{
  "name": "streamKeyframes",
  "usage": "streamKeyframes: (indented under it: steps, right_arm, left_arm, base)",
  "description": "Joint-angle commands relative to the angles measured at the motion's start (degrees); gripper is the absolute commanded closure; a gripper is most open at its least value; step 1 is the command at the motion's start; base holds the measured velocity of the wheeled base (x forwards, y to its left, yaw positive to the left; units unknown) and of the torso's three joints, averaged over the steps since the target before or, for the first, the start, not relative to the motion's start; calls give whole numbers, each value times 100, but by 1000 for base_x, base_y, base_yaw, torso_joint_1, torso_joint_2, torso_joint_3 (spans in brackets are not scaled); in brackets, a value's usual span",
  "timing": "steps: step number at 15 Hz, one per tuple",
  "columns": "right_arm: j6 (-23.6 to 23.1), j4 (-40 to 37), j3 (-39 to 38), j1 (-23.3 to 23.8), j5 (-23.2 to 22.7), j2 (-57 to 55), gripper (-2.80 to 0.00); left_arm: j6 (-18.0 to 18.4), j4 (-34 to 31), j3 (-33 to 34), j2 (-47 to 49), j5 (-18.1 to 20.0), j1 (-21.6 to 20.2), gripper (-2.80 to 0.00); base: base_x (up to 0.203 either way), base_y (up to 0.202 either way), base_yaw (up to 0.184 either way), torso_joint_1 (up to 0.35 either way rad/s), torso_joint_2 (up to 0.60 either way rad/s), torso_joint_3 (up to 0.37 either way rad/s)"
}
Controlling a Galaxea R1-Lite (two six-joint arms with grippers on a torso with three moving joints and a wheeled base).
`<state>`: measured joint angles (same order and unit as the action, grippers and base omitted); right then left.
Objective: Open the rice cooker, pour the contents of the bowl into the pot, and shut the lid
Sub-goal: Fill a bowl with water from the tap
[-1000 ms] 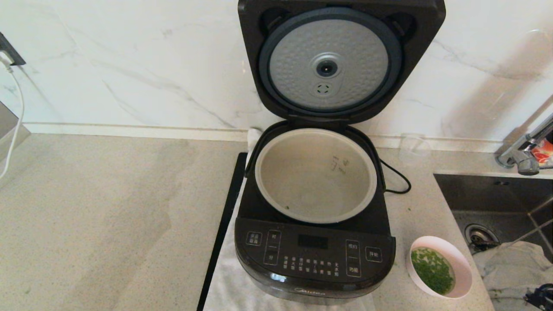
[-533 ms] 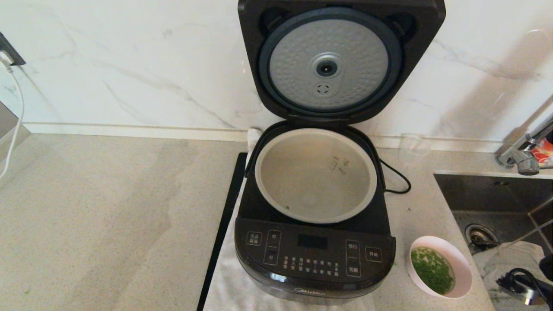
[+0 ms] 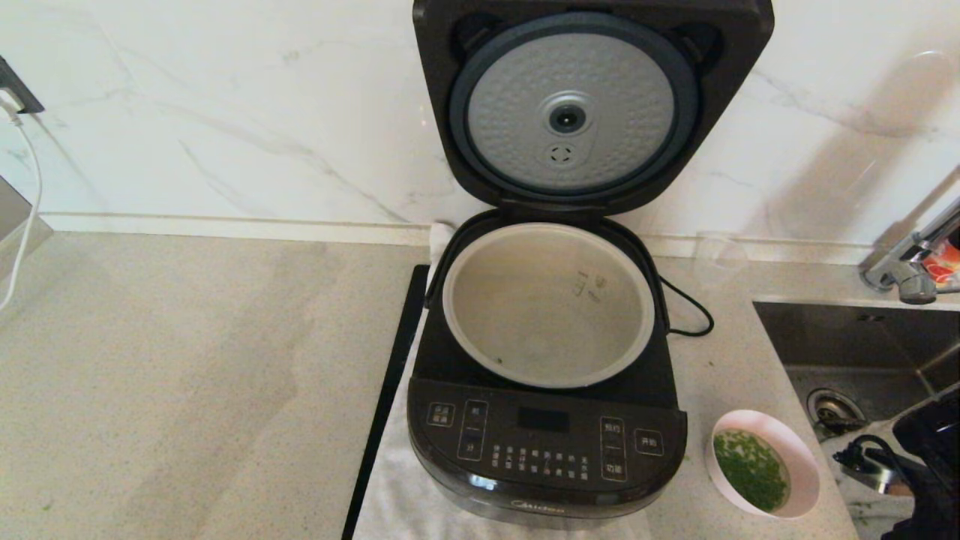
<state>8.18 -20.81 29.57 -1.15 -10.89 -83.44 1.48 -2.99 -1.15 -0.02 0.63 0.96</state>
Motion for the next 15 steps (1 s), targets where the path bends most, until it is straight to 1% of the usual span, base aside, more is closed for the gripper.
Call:
streamKeyframes:
  steps: [1,3,6,12,15]
  right_arm:
    - [129,-10,202,0,-10,-313,-280]
    - [232,-11,365,23,-10,-396,-280]
    - [245,-11,515,90,-10,-478,-280]
    - [246,-4,868,568,-19,-895,-280]
    - [245,-16,1177,855,-49,-1049,-280]
  left_arm:
    - [2,0,0,-1,2,0,0]
    - [2,0,0,-6,8,0,0]
    - [2,0,0,0,5,0,0]
    - [2,0,0,-6,3,0,0]
    - [2,0,0,2,1,0,0]
  base:
    - [0,0,0,0,0,0]
    - [0,0,0,0,0,0]
    - [0,0,0,0,0,0]
    - [0,0,0,0,0,0]
    - [0,0,0,0,0,0]
